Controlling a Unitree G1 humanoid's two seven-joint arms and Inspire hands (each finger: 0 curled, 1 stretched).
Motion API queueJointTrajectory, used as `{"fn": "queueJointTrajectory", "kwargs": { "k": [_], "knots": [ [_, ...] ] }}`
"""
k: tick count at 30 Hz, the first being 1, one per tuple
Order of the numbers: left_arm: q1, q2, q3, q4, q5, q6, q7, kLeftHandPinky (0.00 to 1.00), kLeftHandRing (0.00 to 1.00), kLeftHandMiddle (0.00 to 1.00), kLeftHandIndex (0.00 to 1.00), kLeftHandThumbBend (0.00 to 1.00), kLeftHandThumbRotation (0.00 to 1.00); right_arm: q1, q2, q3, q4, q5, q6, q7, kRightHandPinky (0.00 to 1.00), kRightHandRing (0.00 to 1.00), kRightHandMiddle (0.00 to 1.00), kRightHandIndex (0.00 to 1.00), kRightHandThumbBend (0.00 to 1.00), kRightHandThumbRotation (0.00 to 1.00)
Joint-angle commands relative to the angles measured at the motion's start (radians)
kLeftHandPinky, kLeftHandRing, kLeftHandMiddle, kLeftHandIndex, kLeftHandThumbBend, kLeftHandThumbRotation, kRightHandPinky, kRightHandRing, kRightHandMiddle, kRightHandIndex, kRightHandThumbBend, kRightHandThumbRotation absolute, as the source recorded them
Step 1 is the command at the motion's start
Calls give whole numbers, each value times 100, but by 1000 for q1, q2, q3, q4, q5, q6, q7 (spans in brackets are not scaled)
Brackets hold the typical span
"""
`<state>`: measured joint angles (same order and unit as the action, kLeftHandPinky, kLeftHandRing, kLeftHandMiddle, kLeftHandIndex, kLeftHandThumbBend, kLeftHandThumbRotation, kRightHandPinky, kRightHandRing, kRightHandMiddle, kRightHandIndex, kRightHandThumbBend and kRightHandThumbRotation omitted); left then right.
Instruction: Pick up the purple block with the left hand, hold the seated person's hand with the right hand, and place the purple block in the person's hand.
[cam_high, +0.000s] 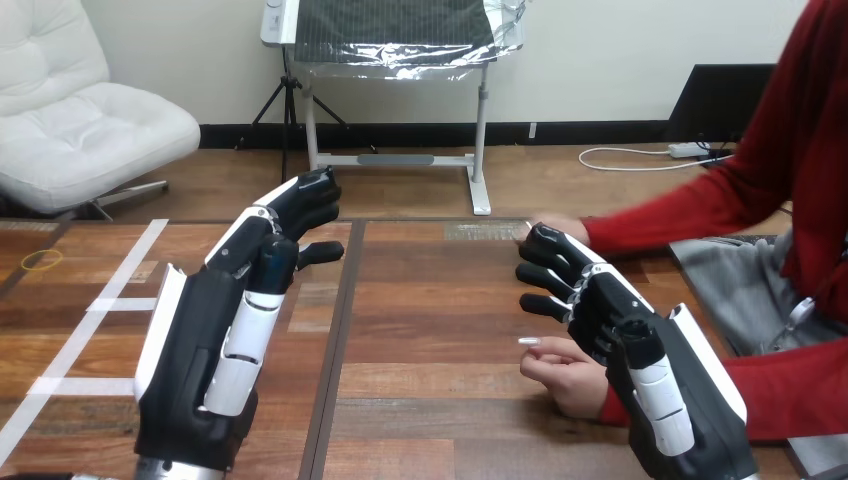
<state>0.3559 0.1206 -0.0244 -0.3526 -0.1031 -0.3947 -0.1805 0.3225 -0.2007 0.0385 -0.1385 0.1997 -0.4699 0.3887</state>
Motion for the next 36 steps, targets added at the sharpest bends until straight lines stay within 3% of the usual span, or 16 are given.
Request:
{"fn": "queueJointTrajectory", "kwargs": {
  "k": [1,16,28,36],
  "knots": [
    [-61,6,6,-8,13,-4,-2,71,83,83,79,54,96,-46,-3,-12,-28,5,-8,0,83,89,90,90,81,100],
    [-106,41,33,34,60,-15,-11,71,85,85,81,60,99,-54,-6,-18,-24,4,-11,4,82,88,90,90,81,100],
    [-238,104,86,175,149,-24,13,74,87,87,83,68,99,-61,-8,-22,-20,2,-8,2,82,88,90,89,82,100],
    [-353,162,115,341,170,-40,5,78,88,88,86,69,97,-63,-9,-24,-21,-10,-11,-3,81,88,90,89,82,100]
  ]
}}
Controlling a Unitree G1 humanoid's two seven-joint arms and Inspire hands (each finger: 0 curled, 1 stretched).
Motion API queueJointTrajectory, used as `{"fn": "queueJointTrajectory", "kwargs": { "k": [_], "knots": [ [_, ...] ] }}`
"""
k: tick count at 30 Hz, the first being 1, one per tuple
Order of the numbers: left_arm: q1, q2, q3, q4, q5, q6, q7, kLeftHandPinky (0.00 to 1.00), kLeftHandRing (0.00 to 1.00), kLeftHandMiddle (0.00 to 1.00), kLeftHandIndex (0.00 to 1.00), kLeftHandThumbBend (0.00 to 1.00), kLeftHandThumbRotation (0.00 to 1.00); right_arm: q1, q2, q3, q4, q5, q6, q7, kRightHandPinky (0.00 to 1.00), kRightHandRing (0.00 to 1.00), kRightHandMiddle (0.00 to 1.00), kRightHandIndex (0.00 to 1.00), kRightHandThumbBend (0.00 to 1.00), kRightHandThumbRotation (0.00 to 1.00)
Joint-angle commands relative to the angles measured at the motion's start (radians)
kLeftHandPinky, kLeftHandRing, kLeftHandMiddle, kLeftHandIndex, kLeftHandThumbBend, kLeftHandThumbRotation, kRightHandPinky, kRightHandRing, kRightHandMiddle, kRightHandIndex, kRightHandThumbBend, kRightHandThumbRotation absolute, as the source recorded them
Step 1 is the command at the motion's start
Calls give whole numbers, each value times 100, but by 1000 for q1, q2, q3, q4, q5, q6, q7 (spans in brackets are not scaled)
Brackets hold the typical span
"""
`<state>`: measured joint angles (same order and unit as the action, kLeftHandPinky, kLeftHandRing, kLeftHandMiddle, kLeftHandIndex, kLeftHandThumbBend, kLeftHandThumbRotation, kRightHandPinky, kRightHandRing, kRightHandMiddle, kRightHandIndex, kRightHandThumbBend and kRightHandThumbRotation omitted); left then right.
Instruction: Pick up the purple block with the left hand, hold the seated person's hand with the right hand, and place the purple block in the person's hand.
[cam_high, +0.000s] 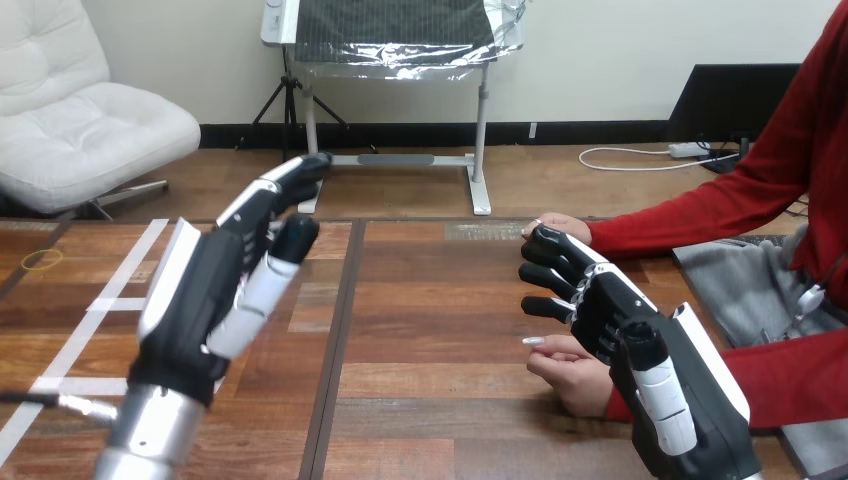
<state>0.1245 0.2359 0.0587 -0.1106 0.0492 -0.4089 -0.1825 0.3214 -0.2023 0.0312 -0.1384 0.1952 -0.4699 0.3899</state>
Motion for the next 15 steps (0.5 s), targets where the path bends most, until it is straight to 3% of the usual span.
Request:
{"fn": "queueJointTrajectory", "kwargs": {
  "k": [1,10,15],
  "knots": [
    [-129,52,33,111,22,-26,8,78,88,89,86,70,97,-63,-7,-18,-20,-7,-13,-5,81,88,90,89,82,100],
    [-235,107,36,252,123,1,57,80,89,89,88,71,94,-64,-9,-22,-19,-9,-11,-5,81,88,90,89,83,100],
    [-299,139,27,337,149,3,57,80,89,90,89,69,92,-66,-11,-24,-18,-4,-10,-2,81,88,90,89,83,100]
  ]
}}
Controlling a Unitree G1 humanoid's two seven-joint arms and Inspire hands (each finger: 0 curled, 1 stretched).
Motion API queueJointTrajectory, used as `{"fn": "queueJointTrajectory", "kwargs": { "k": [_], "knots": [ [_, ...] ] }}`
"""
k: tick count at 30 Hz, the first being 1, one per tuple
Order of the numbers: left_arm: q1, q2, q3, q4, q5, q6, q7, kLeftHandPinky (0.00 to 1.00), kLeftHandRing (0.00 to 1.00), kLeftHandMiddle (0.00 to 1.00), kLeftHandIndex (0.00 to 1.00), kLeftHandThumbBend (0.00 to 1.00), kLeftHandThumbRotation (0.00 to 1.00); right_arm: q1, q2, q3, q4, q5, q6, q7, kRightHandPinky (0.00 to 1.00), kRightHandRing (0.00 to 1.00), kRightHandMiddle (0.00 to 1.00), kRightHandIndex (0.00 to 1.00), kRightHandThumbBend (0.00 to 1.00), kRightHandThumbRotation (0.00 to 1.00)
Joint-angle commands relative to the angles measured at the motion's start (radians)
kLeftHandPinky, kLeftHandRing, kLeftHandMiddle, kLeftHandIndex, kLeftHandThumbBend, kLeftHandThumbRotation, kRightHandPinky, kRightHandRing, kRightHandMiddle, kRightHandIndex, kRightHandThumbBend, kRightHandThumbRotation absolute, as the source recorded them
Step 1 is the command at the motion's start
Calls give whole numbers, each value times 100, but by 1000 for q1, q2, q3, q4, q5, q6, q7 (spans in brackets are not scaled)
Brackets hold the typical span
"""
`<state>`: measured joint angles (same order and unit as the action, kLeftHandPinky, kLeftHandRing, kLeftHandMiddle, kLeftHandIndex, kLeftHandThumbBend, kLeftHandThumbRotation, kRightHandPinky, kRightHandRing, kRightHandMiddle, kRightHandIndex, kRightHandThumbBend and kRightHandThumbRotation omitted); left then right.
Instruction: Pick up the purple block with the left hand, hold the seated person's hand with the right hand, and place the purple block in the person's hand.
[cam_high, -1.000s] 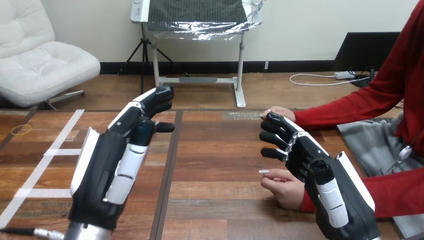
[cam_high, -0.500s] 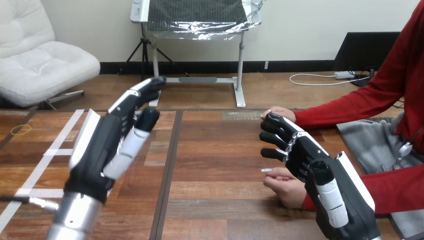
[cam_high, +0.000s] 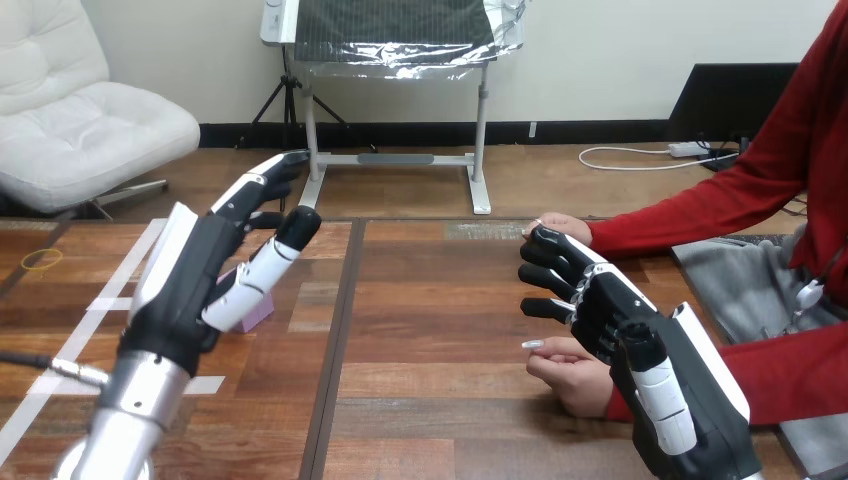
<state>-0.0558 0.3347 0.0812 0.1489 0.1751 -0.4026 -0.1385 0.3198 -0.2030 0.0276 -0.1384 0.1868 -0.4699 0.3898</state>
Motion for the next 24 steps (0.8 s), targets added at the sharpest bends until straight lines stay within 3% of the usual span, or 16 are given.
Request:
{"fn": "queueJointTrajectory", "kwargs": {
  "k": [1,8,24],
  "knots": [
    [-127,44,3,90,23,-6,13,80,89,90,89,67,91,-64,-10,-21,-18,5,-10,-1,81,88,90,89,83,100],
    [-205,81,-16,192,67,8,12,79,89,91,90,60,87,-61,-10,-25,-23,4,-5,-5,81,88,90,89,84,100],
    [-356,137,-81,433,195,22,41,75,89,92,91,60,84,-57,-10,-31,-31,4,-3,-6,81,87,89,88,84,100]
  ]
}}
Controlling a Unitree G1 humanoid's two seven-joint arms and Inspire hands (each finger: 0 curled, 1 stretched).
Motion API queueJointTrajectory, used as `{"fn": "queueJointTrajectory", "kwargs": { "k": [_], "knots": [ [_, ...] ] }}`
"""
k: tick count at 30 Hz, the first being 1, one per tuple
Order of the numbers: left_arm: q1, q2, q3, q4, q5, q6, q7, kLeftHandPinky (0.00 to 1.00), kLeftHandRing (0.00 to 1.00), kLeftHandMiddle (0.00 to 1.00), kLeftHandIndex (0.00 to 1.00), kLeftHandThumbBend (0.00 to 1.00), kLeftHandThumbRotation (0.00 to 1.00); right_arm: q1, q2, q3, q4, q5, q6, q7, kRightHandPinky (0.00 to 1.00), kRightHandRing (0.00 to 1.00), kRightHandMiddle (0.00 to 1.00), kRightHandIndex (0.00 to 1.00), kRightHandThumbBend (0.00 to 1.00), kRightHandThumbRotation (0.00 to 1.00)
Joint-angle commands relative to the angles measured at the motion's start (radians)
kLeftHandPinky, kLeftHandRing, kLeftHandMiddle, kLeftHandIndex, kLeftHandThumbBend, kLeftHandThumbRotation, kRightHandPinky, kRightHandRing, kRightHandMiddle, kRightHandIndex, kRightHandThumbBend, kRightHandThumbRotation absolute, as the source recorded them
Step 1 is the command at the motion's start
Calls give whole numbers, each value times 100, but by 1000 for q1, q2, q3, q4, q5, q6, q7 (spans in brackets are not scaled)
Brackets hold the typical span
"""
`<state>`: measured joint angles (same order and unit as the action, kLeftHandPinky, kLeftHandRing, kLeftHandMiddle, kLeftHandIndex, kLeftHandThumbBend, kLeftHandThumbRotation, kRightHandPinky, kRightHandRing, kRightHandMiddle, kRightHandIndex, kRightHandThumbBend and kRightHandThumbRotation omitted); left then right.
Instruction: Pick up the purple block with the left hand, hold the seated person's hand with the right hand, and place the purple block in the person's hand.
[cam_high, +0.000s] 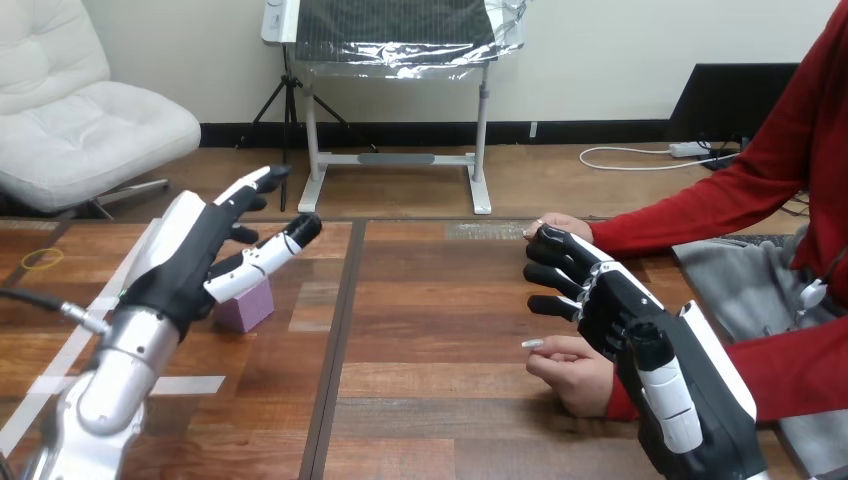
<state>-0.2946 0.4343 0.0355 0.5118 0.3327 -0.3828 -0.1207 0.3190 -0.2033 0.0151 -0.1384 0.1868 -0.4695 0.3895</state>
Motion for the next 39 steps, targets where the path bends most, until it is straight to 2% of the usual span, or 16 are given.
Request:
{"fn": "queueJointTrajectory", "kwargs": {
  "k": [1,20,39],
  "knots": [
    [-122,40,-38,80,42,1,25,75,89,92,91,60,83,-56,-9,-18,-31,4,-4,-5,81,87,89,88,84,100],
    [-279,60,-126,368,129,-5,89,72,88,90,89,60,72,-63,-9,-23,-29,2,-4,1,80,87,88,88,84,100],
    [-357,59,-177,518,158,27,129,77,90,92,91,56,65,-63,-13,-26,-27,6,-12,9,80,86,88,88,84,100]
  ]
}}
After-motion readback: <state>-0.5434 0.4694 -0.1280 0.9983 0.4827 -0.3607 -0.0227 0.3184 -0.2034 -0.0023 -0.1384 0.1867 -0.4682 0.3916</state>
